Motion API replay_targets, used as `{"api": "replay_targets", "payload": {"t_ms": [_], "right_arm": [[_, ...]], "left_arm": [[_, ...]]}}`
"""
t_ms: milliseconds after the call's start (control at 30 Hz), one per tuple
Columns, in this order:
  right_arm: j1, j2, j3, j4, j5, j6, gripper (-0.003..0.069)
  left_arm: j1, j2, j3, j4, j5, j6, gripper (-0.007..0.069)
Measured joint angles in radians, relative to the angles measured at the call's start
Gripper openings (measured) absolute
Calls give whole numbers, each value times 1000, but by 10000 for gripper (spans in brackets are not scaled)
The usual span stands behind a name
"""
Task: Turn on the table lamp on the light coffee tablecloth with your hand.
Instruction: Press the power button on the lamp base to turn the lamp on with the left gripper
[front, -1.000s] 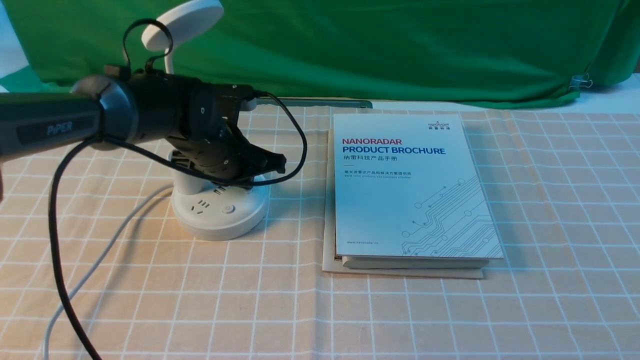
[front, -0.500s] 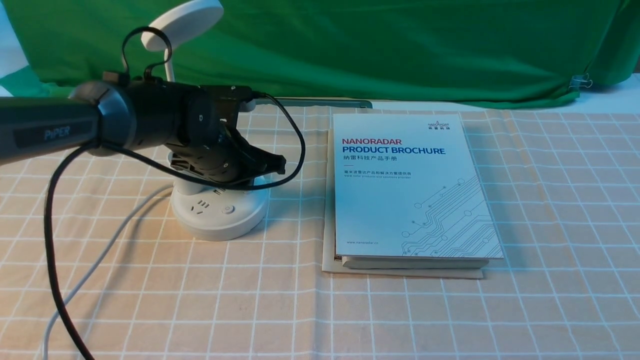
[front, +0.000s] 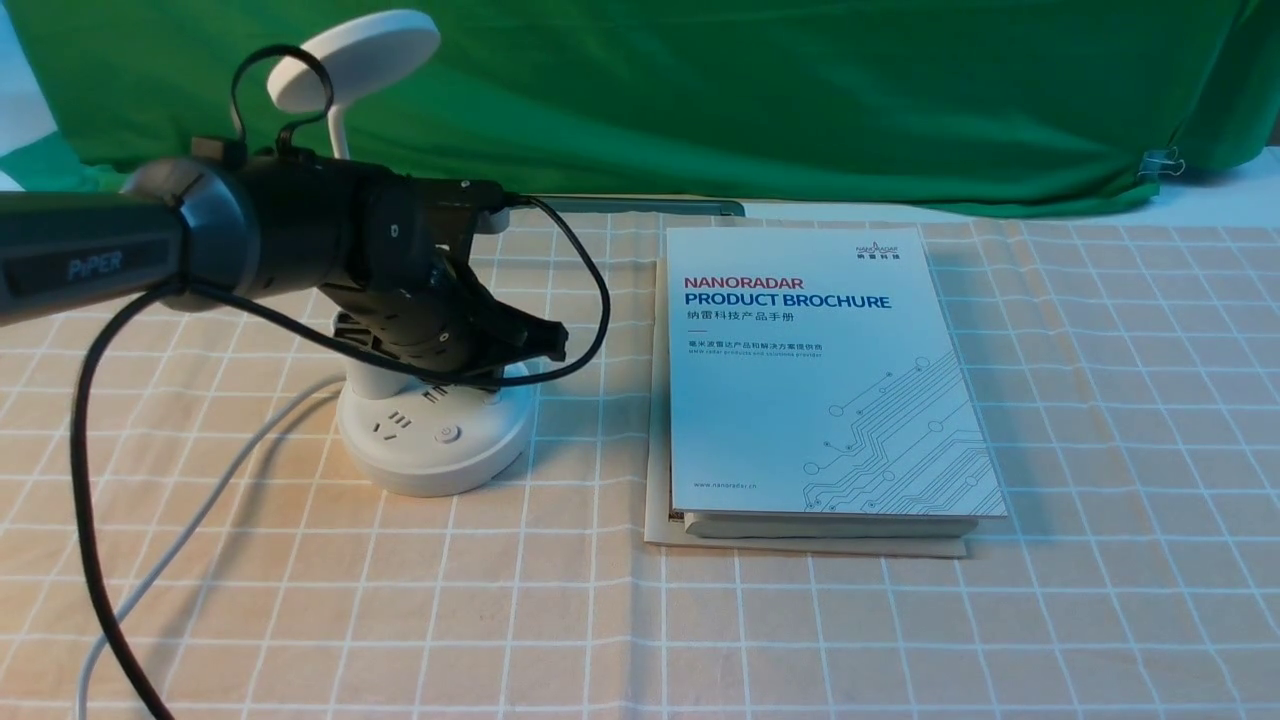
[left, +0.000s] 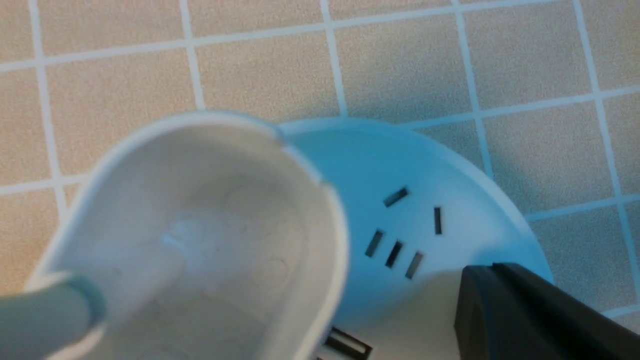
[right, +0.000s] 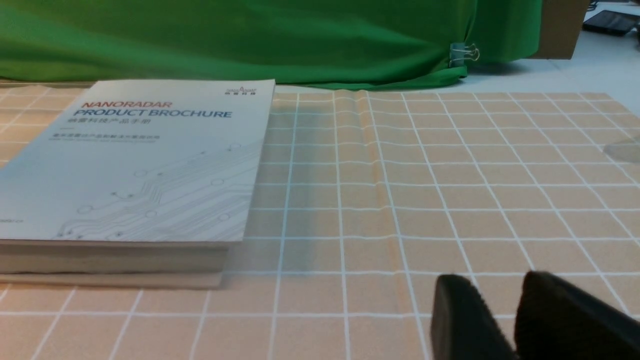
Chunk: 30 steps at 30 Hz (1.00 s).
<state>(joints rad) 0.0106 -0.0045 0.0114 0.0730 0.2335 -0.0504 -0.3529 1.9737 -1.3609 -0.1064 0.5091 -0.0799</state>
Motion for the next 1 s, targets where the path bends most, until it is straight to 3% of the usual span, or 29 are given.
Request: {"api": "replay_targets", "payload": {"t_ms": [1000], "right_arm": [[0,0,0,0,0,0,239]], "left_arm": [[0,-11,11,-29,52,5,1]]}}
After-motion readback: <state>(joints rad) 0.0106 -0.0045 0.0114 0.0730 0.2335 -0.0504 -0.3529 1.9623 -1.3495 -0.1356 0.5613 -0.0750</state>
